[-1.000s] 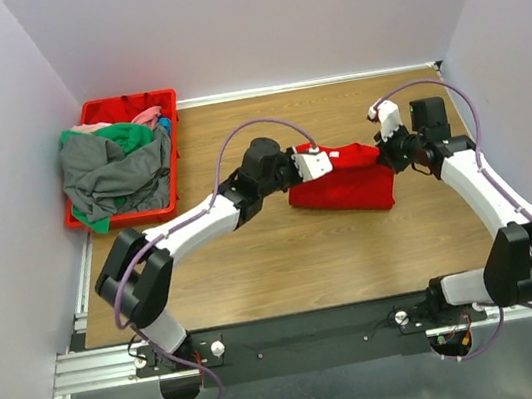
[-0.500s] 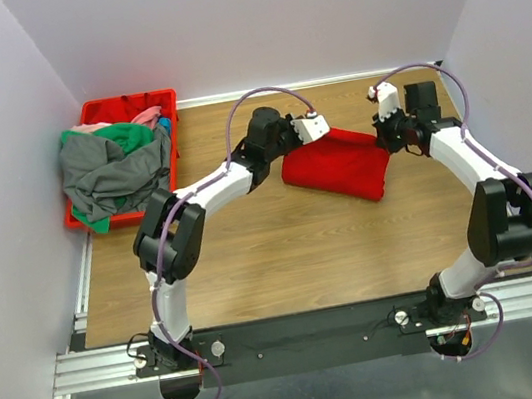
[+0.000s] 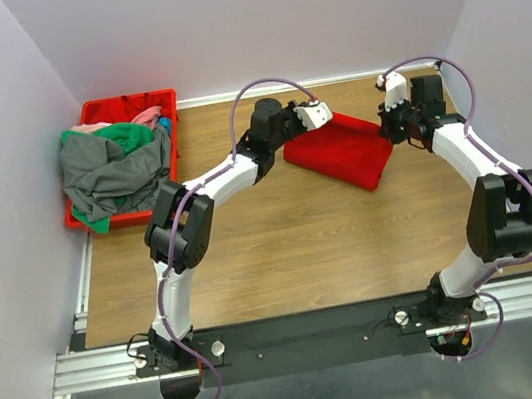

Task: Fold and stack the t-shirts
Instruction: Fold the tshirt

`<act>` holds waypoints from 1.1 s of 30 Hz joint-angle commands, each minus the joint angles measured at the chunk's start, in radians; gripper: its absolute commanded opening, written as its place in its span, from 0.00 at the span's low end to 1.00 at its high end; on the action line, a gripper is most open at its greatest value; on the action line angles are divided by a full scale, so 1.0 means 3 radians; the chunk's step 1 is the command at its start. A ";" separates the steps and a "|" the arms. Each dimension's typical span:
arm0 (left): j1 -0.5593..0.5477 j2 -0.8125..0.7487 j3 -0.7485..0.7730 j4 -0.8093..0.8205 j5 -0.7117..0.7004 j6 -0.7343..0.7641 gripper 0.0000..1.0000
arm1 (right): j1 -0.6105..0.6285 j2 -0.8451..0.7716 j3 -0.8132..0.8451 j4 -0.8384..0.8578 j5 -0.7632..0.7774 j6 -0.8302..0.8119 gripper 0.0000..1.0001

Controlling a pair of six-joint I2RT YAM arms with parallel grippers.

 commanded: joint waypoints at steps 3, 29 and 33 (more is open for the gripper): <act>0.0047 0.0147 0.0161 0.0189 -0.0075 -0.0031 0.00 | -0.0038 0.0102 0.0122 0.0141 0.0218 0.0140 0.00; 0.0047 0.0828 0.1092 0.0153 -0.0080 -0.0077 0.00 | -0.0064 0.0470 0.0030 0.0479 0.0877 0.0534 0.01; 0.0047 0.0858 0.1112 0.0148 -0.0065 -0.0067 0.00 | -0.0069 0.0511 0.0015 0.0530 0.1076 0.0595 0.00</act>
